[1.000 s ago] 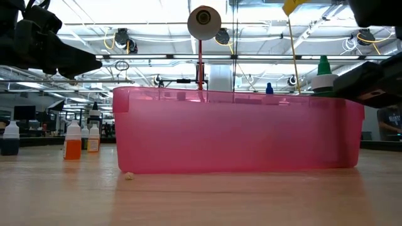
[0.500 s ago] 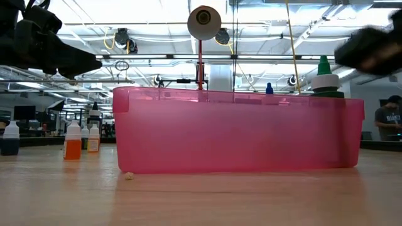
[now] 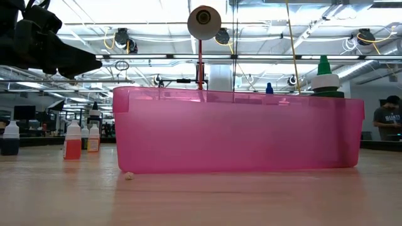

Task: Pick & Place food coloring
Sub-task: Put the small blue food coloring bottle into the pink bin

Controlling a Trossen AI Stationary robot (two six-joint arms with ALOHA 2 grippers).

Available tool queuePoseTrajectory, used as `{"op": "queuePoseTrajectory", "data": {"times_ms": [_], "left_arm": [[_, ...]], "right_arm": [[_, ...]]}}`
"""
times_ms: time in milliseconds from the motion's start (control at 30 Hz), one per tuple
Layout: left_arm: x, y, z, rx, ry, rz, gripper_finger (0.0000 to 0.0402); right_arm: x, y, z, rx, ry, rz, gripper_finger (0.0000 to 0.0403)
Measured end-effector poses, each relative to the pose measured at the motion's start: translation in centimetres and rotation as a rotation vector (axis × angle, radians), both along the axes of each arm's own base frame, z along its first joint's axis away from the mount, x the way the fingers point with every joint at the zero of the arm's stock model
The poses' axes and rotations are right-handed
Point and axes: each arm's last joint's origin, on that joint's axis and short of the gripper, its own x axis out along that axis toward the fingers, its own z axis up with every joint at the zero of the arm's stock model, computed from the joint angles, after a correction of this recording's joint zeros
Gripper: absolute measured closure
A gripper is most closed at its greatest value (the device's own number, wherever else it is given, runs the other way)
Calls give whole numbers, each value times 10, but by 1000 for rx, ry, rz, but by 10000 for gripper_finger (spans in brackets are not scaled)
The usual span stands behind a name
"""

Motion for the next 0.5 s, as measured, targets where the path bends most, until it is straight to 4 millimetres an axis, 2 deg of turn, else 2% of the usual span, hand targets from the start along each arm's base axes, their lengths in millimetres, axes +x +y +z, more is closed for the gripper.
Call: {"op": "queuePoseTrajectory", "data": {"times_ms": [67,167,300,400,500], "left_arm": [[0,0,0,0,0,0,176],[0,0,0,0,0,0,176],[0,0,0,0,0,0,176],[0,0,0,0,0,0,176],[0,0,0,0,1,0,176]], "right_arm": [[4,-23,11,-13,-25,-21,345],[12,-46,26,-57,-36,-22,345],[30,-66,44,-143,-1,-25,345],[48,-76,46,-166,48,-50,345],[63,-81,29,-188,161,-60,345]]}}
